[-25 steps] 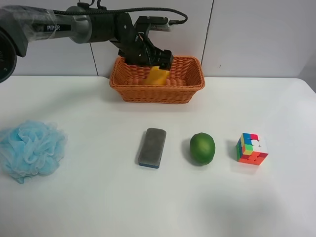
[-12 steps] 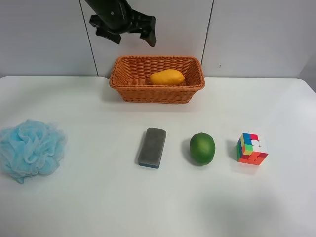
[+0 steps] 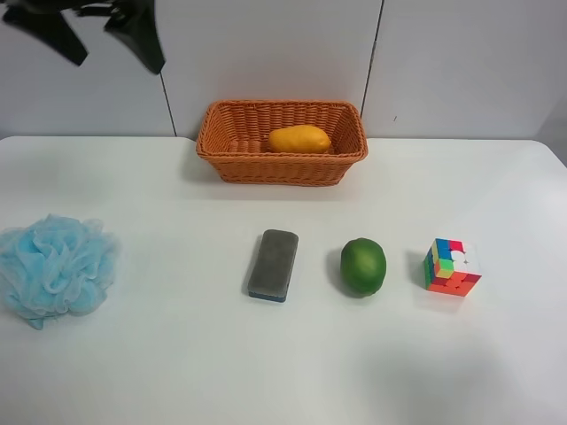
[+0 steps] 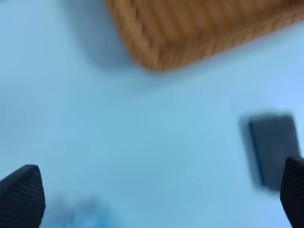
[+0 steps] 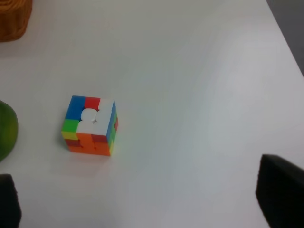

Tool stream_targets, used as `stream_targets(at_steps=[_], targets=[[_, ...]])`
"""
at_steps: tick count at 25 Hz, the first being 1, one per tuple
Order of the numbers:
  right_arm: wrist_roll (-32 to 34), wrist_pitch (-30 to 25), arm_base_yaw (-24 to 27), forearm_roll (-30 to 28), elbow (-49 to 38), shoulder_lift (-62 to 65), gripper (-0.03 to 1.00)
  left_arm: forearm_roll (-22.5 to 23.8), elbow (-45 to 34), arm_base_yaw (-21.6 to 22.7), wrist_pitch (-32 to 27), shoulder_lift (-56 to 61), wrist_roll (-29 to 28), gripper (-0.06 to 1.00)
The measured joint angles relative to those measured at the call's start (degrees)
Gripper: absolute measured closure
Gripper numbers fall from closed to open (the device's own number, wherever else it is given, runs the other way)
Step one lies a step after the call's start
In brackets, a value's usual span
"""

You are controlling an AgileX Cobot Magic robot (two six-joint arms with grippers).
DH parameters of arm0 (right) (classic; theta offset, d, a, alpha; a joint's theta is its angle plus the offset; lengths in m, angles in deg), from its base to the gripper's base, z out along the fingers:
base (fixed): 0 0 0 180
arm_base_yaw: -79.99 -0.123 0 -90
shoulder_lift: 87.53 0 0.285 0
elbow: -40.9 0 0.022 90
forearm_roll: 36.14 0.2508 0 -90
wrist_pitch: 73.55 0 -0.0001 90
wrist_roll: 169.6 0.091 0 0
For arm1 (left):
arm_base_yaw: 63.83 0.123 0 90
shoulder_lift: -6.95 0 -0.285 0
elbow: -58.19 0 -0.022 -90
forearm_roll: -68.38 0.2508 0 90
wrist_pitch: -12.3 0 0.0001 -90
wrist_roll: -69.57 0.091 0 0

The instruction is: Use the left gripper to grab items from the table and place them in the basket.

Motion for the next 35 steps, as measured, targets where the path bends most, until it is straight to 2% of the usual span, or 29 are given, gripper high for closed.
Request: stream_targets(at_steps=[5, 9, 12, 18, 27, 35], targets=[[0.0, 0.0, 0.0, 0.0, 0.0, 0.0, -0.03, -0.5, -25.4, 2.7, 7.9, 22.3, 0.7, -0.05], [0.0, 0.0, 0.0, 0.0, 0.0, 0.0, -0.03, 0.9, -39.1, 3.1, 8.9, 40.2, 0.7, -0.05], [0.0, 0.0, 0.0, 0.0, 0.0, 0.0, -0.03, 1.0, -45.2, 3.1, 8.8, 52.1, 0.7, -0.05], [0.0, 0.0, 0.0, 0.0, 0.0, 0.0, -0.03, 1.4, -53.4, 3.9, 7.7, 69.5, 0.7, -0.05], [0.0, 0.0, 0.0, 0.0, 0.0, 0.0, -0.03, 1.5, -63.4, 14.4, 7.2, 80.0, 1.0, -0.05], [0.0, 0.0, 0.0, 0.0, 0.0, 0.0, -0.03, 1.2, -63.9, 18.9, 7.4, 89.9, 1.2, -0.05]])
